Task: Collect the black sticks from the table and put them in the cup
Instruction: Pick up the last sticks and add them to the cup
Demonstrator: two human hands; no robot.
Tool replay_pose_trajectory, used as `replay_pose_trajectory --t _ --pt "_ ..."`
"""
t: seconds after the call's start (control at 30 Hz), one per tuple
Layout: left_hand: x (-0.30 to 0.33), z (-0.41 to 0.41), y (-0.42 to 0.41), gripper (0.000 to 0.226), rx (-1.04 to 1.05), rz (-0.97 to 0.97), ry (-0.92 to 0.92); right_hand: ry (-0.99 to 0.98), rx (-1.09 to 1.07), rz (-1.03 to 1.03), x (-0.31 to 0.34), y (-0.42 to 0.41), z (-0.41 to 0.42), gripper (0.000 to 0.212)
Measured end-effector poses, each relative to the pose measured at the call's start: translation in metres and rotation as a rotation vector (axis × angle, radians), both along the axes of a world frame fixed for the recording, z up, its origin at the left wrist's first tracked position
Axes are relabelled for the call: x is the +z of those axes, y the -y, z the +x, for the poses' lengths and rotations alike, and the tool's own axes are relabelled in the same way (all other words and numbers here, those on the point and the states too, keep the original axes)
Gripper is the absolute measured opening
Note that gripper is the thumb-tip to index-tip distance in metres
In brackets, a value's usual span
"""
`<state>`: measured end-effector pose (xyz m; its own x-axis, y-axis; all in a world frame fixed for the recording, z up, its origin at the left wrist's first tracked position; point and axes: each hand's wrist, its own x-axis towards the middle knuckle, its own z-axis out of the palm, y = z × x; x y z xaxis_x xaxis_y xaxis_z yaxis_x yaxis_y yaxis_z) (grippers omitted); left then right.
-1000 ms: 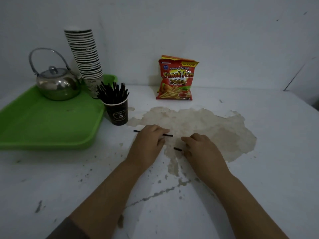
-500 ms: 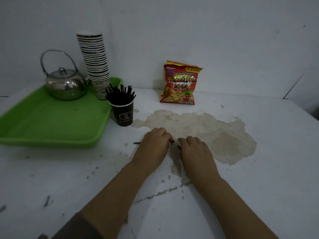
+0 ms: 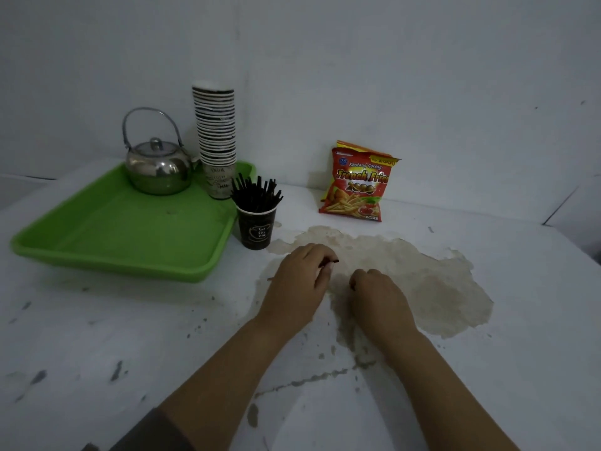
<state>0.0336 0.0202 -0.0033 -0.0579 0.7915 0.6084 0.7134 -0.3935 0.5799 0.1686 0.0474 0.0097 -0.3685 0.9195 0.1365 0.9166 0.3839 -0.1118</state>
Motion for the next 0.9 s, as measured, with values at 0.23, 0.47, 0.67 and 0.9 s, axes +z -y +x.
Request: replay_pose_trajectory --t 0.23,0.47,0.67,0.9 --pt "0.033 -0.028 0.003 0.023 0.090 0.197 0.417 -0.659 0.057 0.044 0.054 -0.019 -0.036 0.013" --pt "0.051 -0.072 0.011 0.021 0.344 0.604 0.580 -1.328 0.133 0.473 0.092 -0.008 -0.086 0.016" --pt "0.061 -0.091 0.009 0.015 0.380 0.768 0.632 -1.412 0.108 0.608 0.080 -0.009 -0.118 0.019" --pt "0.050 -0.102 -0.008 0.014 0.435 0.623 0.517 -1.363 0.116 0.542 0.062 -0.028 -0.136 0.013"
